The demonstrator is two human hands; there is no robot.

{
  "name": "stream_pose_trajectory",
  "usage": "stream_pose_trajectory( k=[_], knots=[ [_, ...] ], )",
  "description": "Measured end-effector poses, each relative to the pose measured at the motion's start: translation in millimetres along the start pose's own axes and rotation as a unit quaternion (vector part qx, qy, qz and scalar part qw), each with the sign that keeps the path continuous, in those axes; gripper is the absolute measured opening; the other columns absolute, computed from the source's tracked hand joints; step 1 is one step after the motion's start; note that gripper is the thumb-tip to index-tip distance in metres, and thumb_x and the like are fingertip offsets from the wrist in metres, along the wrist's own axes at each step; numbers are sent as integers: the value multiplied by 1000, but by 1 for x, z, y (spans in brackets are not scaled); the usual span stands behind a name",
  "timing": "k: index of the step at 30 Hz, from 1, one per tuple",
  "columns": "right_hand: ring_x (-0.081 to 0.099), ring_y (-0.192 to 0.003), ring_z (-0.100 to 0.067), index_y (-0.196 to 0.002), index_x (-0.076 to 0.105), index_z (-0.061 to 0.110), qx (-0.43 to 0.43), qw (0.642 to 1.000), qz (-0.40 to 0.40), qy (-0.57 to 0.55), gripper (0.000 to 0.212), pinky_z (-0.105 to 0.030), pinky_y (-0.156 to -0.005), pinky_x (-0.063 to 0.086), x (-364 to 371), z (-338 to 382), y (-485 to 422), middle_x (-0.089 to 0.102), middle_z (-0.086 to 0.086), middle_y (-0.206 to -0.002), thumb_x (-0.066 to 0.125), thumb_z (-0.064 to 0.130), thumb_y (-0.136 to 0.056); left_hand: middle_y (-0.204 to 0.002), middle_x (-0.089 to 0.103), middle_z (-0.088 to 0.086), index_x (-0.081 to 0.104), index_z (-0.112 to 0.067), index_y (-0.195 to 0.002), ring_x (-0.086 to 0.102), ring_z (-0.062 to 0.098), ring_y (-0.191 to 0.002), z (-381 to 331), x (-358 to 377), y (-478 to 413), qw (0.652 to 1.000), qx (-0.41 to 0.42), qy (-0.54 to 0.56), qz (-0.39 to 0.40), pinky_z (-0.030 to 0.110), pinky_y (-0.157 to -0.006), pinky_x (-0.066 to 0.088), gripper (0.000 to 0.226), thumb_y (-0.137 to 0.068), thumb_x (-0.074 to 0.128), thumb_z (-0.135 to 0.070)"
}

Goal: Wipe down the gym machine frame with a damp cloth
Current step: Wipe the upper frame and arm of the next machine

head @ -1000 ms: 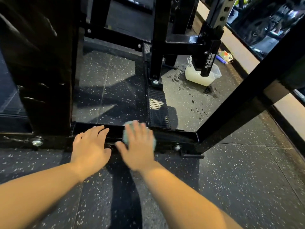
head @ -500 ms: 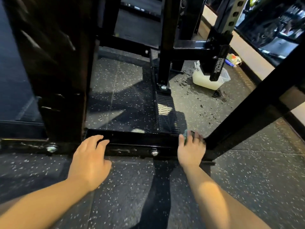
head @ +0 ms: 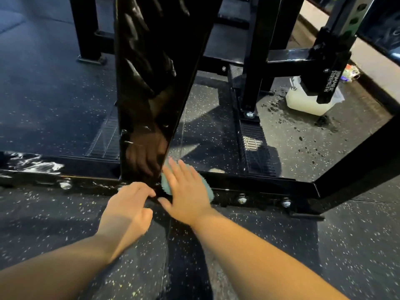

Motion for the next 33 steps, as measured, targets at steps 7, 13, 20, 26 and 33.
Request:
stream_pose_trajectory(
  k=[7,13,20,26,33],
  knots=[
    [44,-132,-35,-138,47,8,121,986,41,112,90,-49,-109,35,-13,-132,74,46,-12,-144,34,75,-80,-130,44,-15,50,-27,-126,39,6,-121,-34,18,-10,996,39,39,67,22,-97,36,37,-91,43,-14],
    [41,-133,-42,-139,45,5,173,981,34,85,100,-60,-104,35,-9,-73,39,42,-19,-145,53,75,-68,-133,41,-12,48,-26,-126,43,10,-118,-14,21,-10,996,27,75,39,27,-99,38,42,-87,48,-12],
    [-18,-146,-32,-153,-8,15,50,994,86,42,85,-48,-116,-13,2,9,-7,-16,-11,-160,45,45,-94,-131,45,-8,48,-24,-128,49,10,-111,-14,19,-13,997,14,64,28,28,-94,43,45,-84,51,-13],
    [40,-136,-32,-143,43,20,97,995,14,23,69,-48,-111,27,-17,-106,65,41,-6,-149,27,64,-93,-139,36,-12,42,-23,-134,36,7,-128,-33,26,-12,996,62,53,41,23,-103,34,47,-89,49,-12],
    [27,-141,-33,-145,40,18,355,935,-15,-7,88,-50,-116,18,-33,-205,109,32,-10,-154,1,67,-83,-136,49,4,56,-10,-127,44,22,-128,-50,27,-25,995,101,22,-13,29,-104,32,50,-77,55,-7]
  ],
)
Point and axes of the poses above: each hand's wrist, its own y-axis away from the middle knuckle, its own x-axis out of the palm, z = x × y, the point moved 7 cm from there along -y, towards the middle knuckle
